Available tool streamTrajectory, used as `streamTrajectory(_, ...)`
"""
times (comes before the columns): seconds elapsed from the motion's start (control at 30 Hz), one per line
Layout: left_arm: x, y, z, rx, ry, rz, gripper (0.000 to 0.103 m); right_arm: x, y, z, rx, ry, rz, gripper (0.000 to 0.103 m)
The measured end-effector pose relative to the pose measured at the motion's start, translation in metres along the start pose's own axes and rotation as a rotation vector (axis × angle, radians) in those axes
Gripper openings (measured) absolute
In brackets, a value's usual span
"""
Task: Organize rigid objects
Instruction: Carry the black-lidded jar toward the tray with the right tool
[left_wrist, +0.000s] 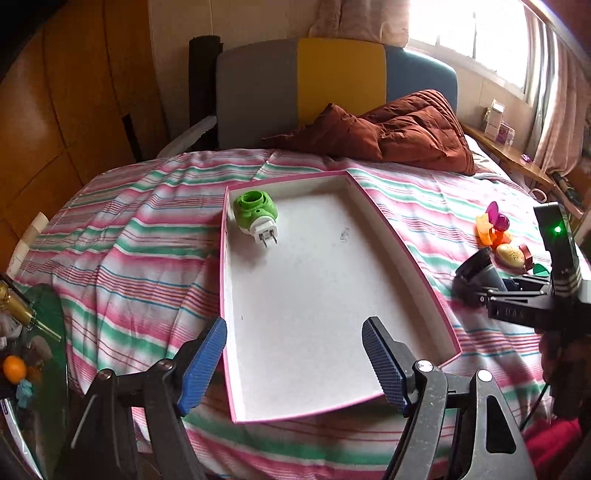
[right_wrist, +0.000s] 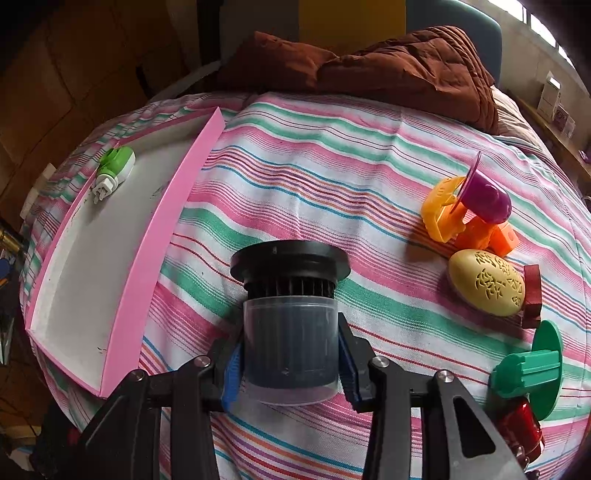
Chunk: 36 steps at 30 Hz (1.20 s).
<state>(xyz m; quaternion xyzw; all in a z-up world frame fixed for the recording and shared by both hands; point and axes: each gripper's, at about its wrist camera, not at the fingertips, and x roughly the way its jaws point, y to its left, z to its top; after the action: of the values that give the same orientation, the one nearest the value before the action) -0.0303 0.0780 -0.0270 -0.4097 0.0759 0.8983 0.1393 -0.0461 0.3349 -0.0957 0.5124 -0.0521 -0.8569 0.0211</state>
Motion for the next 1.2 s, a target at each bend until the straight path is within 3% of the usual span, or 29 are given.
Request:
streamTrajectory(0.37,0.001,0.001,-0.016,-0.010,0.030,-0.013,0.078,0.001,0.004,-0.001,-0.022,-0.022,-0.044,0.043)
streamTrajectory(0.8,-0.009,0.010,-0.021,-0.021,0.010,-0.002,0.078,0.004,-0.003,-0.005,0.014,-0.035,0.007,0.044)
streamTrajectory(1.0,-0.009,0.014,-0.021,-0.030,0.011,0.000,0.078,0.004,0.010,-0.006,-0.047,-0.058,-0.061,0.043)
streamTrajectory(1.2,-0.008,0.021,-0.025,-0.050,0.020,0.000,0.078,0.004,0.008,-0.009,-0.048,-0.082,-0.057,0.043)
